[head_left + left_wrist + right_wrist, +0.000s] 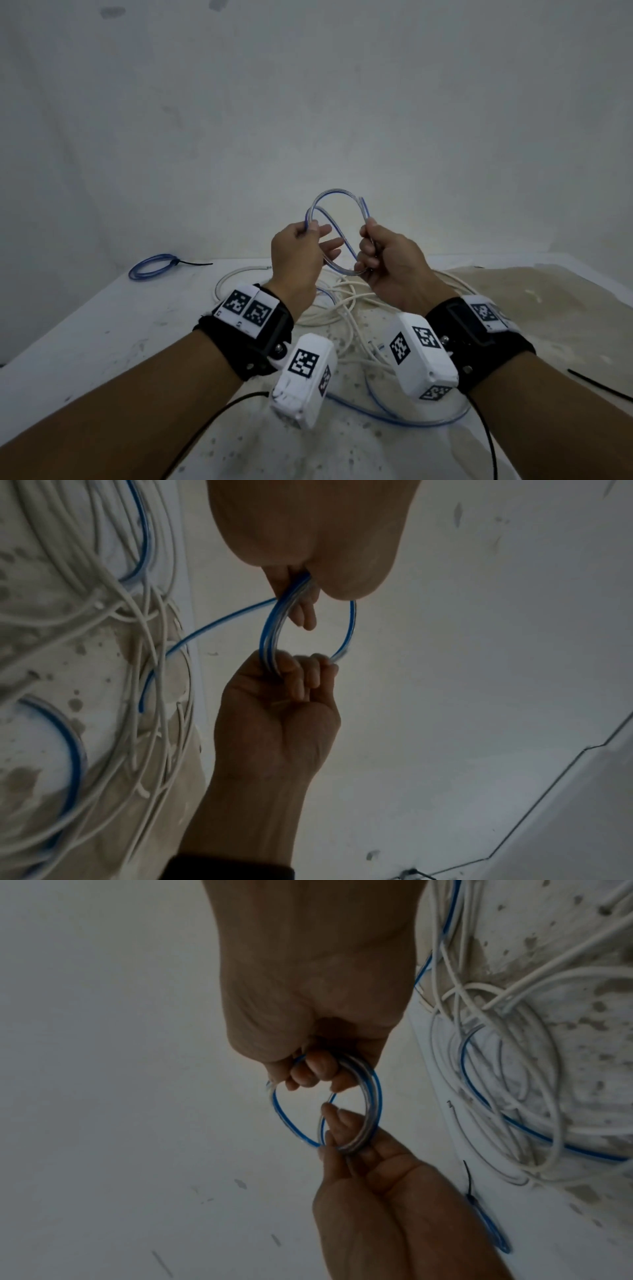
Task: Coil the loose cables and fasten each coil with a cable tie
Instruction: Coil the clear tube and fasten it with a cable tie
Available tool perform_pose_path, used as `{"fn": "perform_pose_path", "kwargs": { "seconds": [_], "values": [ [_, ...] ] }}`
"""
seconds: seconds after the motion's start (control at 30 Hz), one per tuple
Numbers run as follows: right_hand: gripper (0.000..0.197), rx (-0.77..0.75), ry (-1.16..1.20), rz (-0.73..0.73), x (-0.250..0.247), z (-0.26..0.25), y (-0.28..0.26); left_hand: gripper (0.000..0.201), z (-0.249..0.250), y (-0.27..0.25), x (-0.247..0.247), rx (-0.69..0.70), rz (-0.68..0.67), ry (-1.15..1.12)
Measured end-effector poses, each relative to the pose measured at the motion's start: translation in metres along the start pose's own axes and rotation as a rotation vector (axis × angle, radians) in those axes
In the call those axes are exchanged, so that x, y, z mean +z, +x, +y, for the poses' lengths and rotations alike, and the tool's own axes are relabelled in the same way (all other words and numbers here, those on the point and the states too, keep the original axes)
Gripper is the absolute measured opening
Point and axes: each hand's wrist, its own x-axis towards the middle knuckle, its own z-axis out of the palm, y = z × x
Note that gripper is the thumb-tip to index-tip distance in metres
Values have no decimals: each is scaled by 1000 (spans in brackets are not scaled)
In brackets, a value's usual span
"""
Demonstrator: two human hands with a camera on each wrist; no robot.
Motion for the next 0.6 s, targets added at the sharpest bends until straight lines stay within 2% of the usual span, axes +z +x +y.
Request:
{"fn": "perform_pose_path", "kwargs": {
  "seconds": [0.27,0.4,0.6],
  "values": [
    [28,67,-106,-81,9,9,3,14,6,22,-36,76,-87,46],
    [29,120,-153,-82,12,10,13,13,14,31,-52,52,-165,103],
    [29,186,-270,-143,21,16,37,16,13,54,-74,87,-190,185]
  ]
}}
